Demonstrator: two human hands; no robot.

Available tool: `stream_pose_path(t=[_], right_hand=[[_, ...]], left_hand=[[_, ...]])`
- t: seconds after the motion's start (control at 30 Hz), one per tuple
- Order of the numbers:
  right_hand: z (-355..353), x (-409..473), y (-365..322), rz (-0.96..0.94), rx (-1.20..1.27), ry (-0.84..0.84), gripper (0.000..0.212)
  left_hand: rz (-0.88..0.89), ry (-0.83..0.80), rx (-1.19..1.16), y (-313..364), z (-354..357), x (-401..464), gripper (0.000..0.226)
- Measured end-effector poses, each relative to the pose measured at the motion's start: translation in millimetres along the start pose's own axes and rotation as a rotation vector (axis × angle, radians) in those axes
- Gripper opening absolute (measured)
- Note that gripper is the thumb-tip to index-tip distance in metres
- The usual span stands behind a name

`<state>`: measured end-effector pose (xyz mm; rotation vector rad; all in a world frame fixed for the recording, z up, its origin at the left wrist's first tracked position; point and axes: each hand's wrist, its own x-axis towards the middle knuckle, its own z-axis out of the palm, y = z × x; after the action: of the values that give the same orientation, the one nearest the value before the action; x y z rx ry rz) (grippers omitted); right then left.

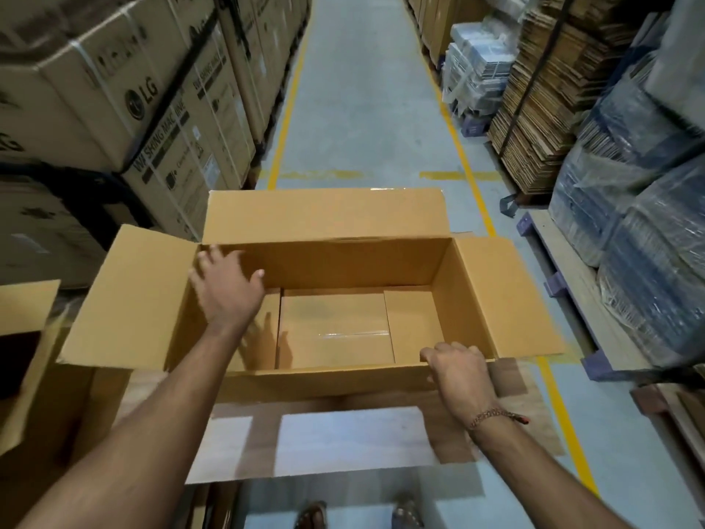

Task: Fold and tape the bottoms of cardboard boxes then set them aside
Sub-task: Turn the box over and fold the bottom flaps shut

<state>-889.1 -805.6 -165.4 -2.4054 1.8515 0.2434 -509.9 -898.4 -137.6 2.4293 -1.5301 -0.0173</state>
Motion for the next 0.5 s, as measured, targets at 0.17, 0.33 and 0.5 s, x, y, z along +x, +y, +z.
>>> stream_pose_path(t=[0.17, 0.33, 0.5], right_hand=[[-15, -17, 1, 0.099, 0.528, 0.031, 0.077], [-14, -14, 11, 0.651, 0.357, 0.450, 0.071], [-18, 2, 23, 0.793, 0.760, 0.151, 0.044]], left_hand=[[-0.363, -0.009, 0.045, -60, -20, -40, 0.059], [-0.246, -0.181, -0.101, -106, -25, -62, 0.051], [-0.272, -0.260, -0.216, -115, -31, -66, 0.048]])
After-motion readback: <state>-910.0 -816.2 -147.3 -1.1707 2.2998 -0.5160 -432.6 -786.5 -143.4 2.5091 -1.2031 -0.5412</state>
